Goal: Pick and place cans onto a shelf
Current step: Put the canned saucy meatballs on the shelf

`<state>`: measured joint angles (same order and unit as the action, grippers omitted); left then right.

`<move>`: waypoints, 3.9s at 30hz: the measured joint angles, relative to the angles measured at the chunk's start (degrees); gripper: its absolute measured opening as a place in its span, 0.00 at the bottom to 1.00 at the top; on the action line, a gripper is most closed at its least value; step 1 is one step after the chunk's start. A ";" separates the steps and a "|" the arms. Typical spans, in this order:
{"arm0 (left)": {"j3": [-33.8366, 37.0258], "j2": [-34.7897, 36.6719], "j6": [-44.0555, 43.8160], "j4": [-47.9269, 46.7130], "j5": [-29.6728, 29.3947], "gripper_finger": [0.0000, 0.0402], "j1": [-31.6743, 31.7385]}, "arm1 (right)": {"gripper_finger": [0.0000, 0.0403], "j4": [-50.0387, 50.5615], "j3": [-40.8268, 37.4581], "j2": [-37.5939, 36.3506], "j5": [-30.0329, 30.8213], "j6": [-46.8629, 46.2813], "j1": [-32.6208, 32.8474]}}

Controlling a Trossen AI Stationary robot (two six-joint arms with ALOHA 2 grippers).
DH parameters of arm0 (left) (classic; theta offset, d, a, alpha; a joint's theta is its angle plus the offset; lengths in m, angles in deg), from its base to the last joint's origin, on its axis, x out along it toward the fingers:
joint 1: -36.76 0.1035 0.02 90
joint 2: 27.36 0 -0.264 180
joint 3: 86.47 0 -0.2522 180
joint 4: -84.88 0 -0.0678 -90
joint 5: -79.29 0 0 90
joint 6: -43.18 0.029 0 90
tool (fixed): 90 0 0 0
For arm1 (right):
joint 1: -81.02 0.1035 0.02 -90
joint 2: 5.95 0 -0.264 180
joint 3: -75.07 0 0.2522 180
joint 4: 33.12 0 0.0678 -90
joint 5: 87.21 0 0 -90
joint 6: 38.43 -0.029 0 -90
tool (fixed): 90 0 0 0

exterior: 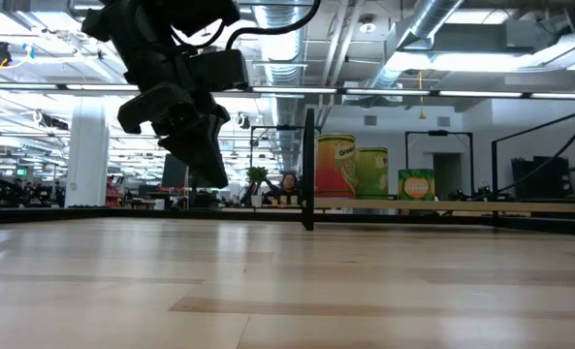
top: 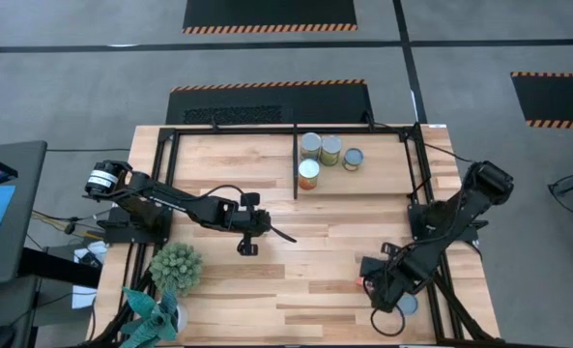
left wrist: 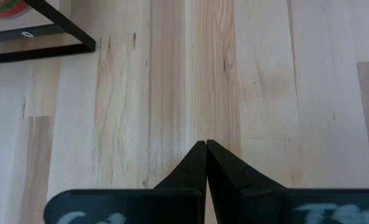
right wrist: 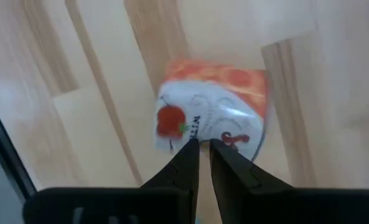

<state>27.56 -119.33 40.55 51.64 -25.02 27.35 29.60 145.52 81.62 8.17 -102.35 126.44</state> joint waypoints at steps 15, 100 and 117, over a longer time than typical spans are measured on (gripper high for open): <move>0.00 0.00 0.00 0.61 0.00 0.00 0.00 | 0.17 -0.15 -0.02 6.12 6.73 4.26 -4.85; 0.00 0.00 -0.04 6.34 -2.97 0.00 0.00 | 0.15 -6.40 -21.53 -14.95 44.73 -21.77 -21.49; 0.00 0.00 0.00 6.11 -3.02 0.00 0.00 | 0.15 -14.73 -36.56 -29.47 50.21 -30.13 -13.35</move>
<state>27.56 -119.33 40.55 57.75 -28.03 27.35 14.87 108.96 52.15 58.39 -132.48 113.10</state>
